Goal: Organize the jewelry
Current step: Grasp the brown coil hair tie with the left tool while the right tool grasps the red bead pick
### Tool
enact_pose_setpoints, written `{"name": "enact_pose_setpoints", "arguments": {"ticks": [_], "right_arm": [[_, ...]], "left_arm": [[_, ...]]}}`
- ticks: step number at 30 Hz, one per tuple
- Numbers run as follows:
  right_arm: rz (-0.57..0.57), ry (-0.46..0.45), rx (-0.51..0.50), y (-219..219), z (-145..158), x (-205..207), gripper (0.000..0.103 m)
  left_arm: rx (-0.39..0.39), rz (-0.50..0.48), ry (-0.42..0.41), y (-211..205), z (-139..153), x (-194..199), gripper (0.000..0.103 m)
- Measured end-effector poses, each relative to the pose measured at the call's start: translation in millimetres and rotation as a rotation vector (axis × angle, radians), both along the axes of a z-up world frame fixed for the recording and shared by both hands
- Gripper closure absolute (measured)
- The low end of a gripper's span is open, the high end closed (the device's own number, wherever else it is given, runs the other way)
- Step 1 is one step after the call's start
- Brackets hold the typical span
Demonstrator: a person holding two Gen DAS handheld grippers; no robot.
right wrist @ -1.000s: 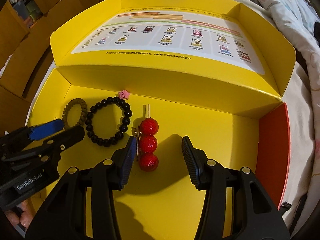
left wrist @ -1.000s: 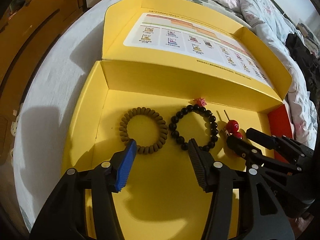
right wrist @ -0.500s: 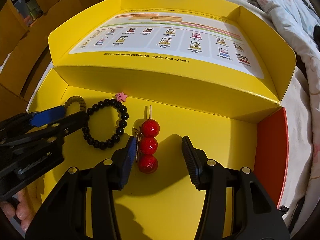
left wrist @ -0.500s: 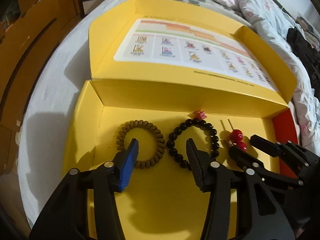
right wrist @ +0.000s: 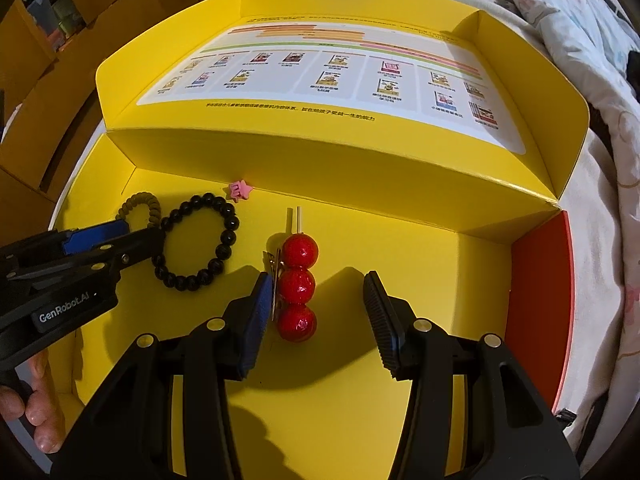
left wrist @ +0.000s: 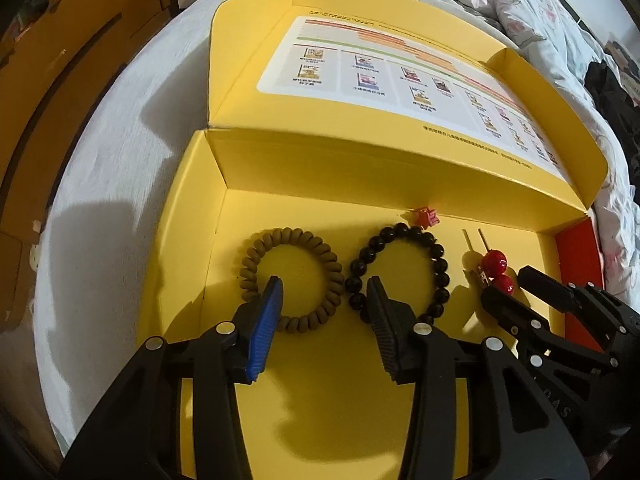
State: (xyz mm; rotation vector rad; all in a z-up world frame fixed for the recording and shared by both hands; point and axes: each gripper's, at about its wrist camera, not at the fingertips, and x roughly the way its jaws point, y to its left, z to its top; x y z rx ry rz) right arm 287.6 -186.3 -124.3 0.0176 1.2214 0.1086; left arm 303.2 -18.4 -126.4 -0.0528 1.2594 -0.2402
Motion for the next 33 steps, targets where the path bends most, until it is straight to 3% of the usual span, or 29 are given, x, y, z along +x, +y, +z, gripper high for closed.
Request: {"name": "enact_pose_setpoints", "arguments": {"ticks": [3,10,22,25,27,29,33], "right_arm": [[-0.001,0.005,-0.004,0,1,1,0.052],[-0.007,0.006,-0.001,1,1,-1,0.052],[-0.023,0.021,0.011,-6,2,-4,0.052],[-0.026,0.019,-0.003,-6,2,-6,0.055],[-0.024,0.015,-0.038,-4,2,-8,0.062],[-0.021,0.012,-0.076,-2,2,-9,0.072],[-0.021,0.017,-0.104,0,3,-10,0.078]], "left_arm": [[-0.016,-0.014,0.009,2,1,-2,0.059],[-0.1,-0.047,0.072,13,0,-11,0.049],[-0.054,-0.105,0.111,12,1,-31,0.049],[-0.032,-0.101,0.112,12,0,-37,0.055],[-0.008,-0.096,0.107,11,1,-37,0.067],[0.004,-0.088,0.104,14,1,-39,0.072],[0.016,-0.078,0.105,19,0,-43,0.089]]}}
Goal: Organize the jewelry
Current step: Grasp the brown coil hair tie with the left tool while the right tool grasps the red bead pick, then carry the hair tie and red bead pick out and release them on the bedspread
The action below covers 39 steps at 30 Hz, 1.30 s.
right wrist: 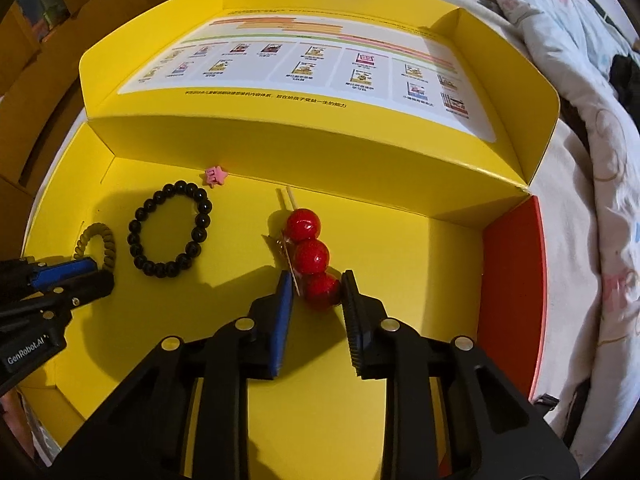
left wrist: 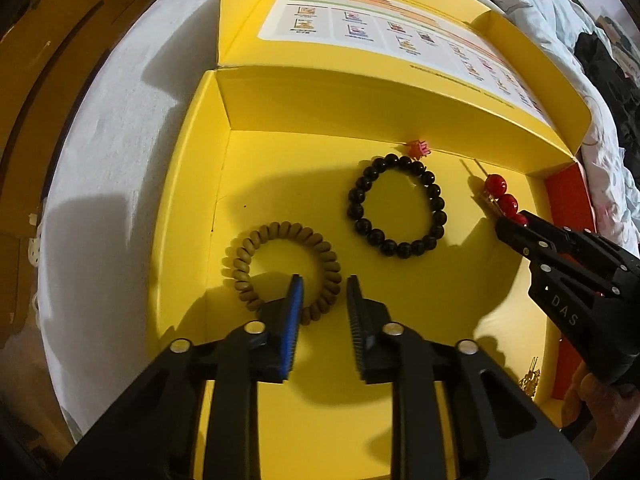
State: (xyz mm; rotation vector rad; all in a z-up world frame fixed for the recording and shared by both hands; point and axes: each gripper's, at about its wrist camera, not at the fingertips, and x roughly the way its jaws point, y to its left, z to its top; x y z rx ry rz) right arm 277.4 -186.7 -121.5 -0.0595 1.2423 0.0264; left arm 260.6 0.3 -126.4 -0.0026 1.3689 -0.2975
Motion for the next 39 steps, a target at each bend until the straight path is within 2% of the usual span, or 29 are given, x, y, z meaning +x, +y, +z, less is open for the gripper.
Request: {"name": "enact_pose_setpoints", "arguments": {"ticks": [2,7,13,24,30,35,39], "right_arm": [[0.002,-0.001,-0.008,2,0,0,0.079],[-0.001,0.003,-0.022,3,-1,-2,0.079],[-0.019,-0.014,0.014,-8,11,-6,0.08],[-0.057,-0.091,0.108,-43,66,-36,0.08],[-0.141,-0.134,0.15,-95,90,-74,0.08],[-0.226,-0.141,0.165,-142,96,-118,0.08],[-0.259,-0.129,0.159,-158,92,-149,0.08]], "left_arm": [[0.005,-0.008,-0.004,3,-1,-3,0.093],[0.067,-0.042,-0.042,-5,-1,-8,0.094],[0.024,-0.034,-0.042,3,4,-8,0.094],[-0.015,-0.036,-0.12,13,51,-35,0.094],[-0.015,-0.044,-0.182,16,88,-77,0.094],[0.015,-0.062,-0.205,16,91,-110,0.094],[0.033,-0.065,-0.223,27,93,-146,0.094]]}}
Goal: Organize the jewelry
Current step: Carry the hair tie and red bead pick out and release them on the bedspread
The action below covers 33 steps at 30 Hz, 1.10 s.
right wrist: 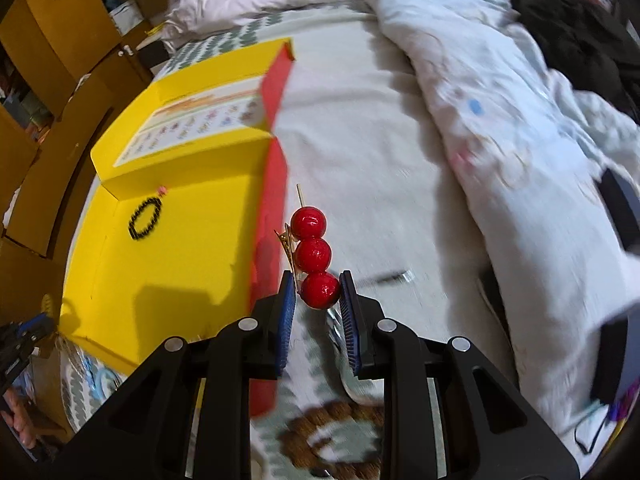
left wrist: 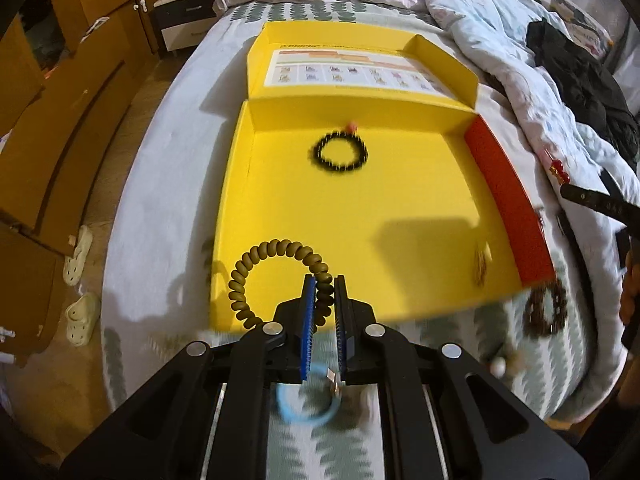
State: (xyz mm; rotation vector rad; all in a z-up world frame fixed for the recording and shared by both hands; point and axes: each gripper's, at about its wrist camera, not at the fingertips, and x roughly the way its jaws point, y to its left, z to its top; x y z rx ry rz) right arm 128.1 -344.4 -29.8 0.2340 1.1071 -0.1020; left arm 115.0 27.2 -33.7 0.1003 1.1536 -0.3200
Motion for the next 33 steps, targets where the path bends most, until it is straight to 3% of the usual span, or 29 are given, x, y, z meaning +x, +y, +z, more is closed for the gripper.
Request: {"name": "enact_pose_setpoints", "arguments": {"ticks": [7,18,33], "right_arm": [[-0.055,0.02,-0.004,-16,-3,-62,0.08],[-0.166,0.134,-0.053,-31,-38,-146,0.08],[-0.19,0.178,-0.058,-35,-46,-156,0.078]], "left_arm": [[0.018,0.003,0.009,18,-17,-58,0.094],[0.079,-0.005,0.085,27,-66,-104,0.094],[0.118,0.009,0.15,20,-94,-99,0.093]]}}
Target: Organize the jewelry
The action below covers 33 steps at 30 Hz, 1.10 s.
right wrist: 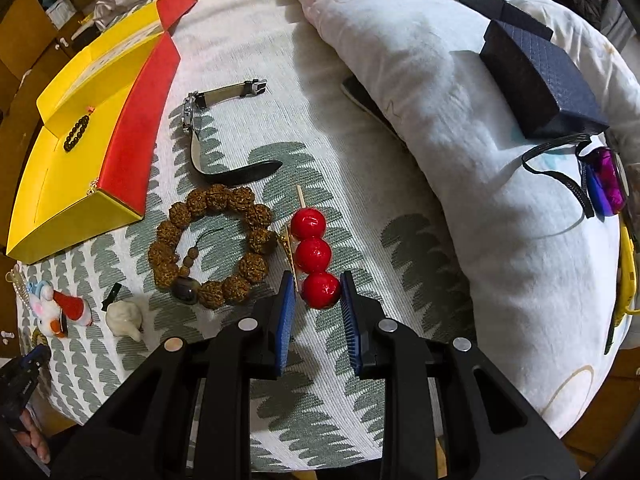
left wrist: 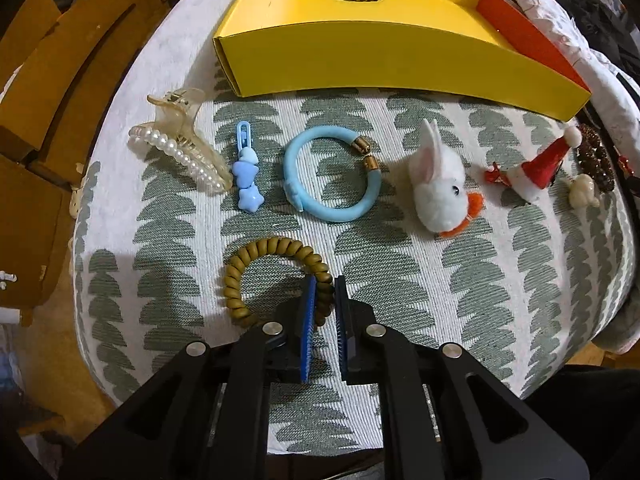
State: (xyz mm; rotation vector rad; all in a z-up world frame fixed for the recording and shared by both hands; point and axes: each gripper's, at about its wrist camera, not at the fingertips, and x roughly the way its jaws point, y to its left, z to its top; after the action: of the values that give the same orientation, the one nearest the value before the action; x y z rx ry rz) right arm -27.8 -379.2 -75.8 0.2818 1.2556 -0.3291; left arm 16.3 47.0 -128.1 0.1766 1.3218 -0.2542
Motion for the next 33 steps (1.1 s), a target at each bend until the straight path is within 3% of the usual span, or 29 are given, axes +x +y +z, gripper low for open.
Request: {"name": "enact_pose_setpoints", "arguments": {"ticks": [4,5,6,7,11,20,26,33], "right_arm": [[-0.013,0.034,0.001,-4,-9,1,0.076],[-0.016,0.038,0.005,-4,-10,1,0.075],[-0.017,0.04,0.005,-5,-11,1,0.075],[-0.018,0.04,0.005,-5,-11,1,0.075],[-0.031,0.035,-0.02,-7,-6,0,0.073],[-0.009,-0.084,-0.014,8,21,6,0.073],[0.096,-0.19,0.055,44,40,24,0.073],[0.264,-0.201,0.116,100,45,70,0.073]], "left_arm": [[0.012,0.005,0.006,-6,-3,-1,0.088],[0.01,0.007,0.012,-7,-4,-2,0.072],[0.002,0.012,0.027,-8,-6,-1,0.049],[-0.009,0.012,0.031,-8,-6,-1,0.043],[-0.011,0.021,0.014,-7,0,-1,0.041],[-0.18,0.074,-0.036,8,39,15,0.037],[-0.249,0.062,-0.12,-3,64,37,0.034],[-0.262,0.101,-0.123,-15,68,81,0.033]]}}
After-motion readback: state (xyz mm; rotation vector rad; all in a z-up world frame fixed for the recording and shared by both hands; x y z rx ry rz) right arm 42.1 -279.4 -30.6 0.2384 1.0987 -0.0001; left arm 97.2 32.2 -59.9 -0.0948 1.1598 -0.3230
